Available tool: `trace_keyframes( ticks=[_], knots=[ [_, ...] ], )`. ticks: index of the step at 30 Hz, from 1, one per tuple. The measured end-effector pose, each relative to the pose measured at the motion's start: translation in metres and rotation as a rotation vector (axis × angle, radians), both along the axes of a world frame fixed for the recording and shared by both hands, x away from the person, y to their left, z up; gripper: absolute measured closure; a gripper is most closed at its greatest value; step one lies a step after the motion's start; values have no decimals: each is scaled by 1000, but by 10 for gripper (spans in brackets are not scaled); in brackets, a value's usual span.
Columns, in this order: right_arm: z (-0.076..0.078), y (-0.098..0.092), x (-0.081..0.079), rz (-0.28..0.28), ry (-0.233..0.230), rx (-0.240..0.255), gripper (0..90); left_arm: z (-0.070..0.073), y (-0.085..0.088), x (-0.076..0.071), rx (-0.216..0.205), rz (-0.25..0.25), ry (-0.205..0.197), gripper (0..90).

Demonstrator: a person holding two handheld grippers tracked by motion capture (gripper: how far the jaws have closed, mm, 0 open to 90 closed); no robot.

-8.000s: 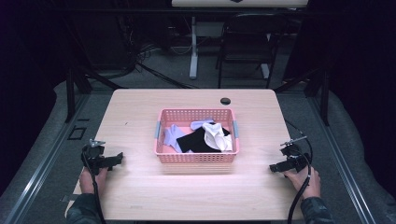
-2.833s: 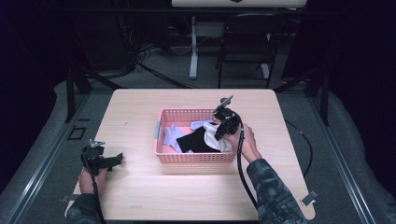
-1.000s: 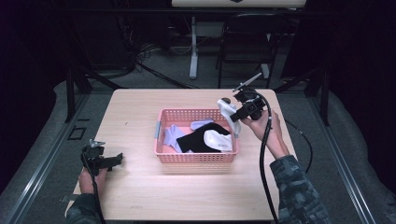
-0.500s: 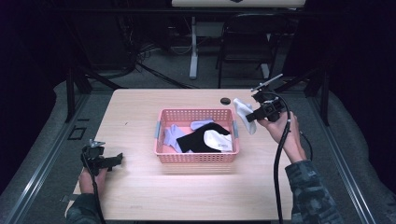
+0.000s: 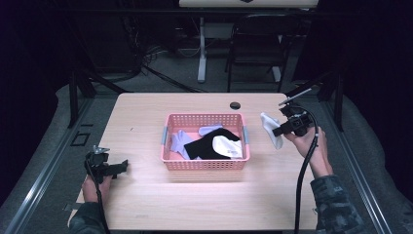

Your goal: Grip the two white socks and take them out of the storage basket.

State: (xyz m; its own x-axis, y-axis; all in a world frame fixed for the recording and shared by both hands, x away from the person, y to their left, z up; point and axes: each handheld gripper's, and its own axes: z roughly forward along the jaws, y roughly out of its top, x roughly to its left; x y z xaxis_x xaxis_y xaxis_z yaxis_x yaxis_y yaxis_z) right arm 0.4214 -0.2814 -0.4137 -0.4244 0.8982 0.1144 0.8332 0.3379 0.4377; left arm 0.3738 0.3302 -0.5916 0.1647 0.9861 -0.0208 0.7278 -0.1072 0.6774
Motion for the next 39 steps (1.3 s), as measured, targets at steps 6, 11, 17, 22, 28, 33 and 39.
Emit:
trace_keyframes(
  ticks=[6, 11, 17, 22, 28, 33, 39],
  knots=[
    [-19, -15, 1, -36, 38, -10, 837, 0, 0, 0, 0, 0, 0, 5],
    [-47, -23, 5, -61, 92, -19, 837, 0, 0, 0, 0, 0, 0, 5],
    [-76, -27, 7, -63, 151, -6, 835, 0, 0, 0, 1, 1, 0, 5],
    [-93, -31, 7, -94, 169, 11, 827, 0, 0, 0, 1, 1, 0, 5],
    [-107, -33, 5, -93, 203, 15, 764, 0, 0, 0, 0, 1, 0, 5],
    [-104, -33, 1, -87, 211, 13, 608, 0, 0, 0, 0, 1, 0, 5],
    [-81, -34, -9, -65, 166, -2, 374, 0, 0, 0, 0, 1, 0, 5]
  ],
)
